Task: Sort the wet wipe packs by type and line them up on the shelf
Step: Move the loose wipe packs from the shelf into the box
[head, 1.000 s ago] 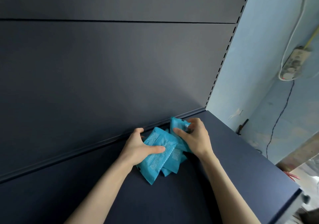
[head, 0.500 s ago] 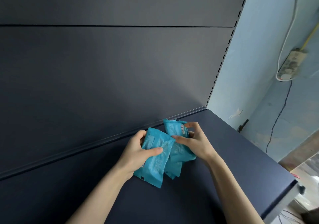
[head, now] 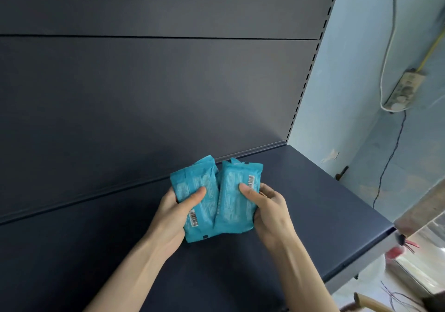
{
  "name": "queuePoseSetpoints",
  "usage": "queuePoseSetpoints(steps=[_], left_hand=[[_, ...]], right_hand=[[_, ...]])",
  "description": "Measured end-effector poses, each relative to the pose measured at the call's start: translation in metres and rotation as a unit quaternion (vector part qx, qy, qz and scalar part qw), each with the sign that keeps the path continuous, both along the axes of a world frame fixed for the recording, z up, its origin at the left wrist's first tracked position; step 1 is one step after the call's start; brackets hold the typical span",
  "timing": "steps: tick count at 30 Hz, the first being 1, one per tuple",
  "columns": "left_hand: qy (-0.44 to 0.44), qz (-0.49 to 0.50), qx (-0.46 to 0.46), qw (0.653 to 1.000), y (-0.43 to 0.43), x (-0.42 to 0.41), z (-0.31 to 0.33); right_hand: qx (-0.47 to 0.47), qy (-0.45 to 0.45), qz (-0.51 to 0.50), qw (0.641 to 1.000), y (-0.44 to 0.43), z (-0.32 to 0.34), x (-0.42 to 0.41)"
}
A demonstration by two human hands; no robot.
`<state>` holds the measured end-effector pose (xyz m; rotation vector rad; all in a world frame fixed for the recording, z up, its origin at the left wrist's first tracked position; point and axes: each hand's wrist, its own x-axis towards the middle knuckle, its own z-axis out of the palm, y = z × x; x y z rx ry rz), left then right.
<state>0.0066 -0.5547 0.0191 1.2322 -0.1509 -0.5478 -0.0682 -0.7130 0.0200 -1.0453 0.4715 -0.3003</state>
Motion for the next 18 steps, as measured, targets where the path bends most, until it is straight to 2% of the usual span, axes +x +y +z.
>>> queuePoseSetpoints(steps=[8, 13, 18], left_hand=[[-0.147, 0.075, 0.057, 0.985, 0.057, -0.08, 0.018], [-0.18, 0.013, 0.071, 0.981, 0.097, -0.157, 0.006], [-0.177, -0.111, 0.078, 0.975, 0.116, -0.232, -0.028]], right_hand=[[-0.034, -0.112, -0.053, 0.992, 0.058, 0.02, -0.089], [-0.072, -0.071, -0.117, 0.988, 0.101, 0.005, -0.178], [-0.046, -0.017, -0.199, 0.979, 0.139, -0.034, -0.279]])
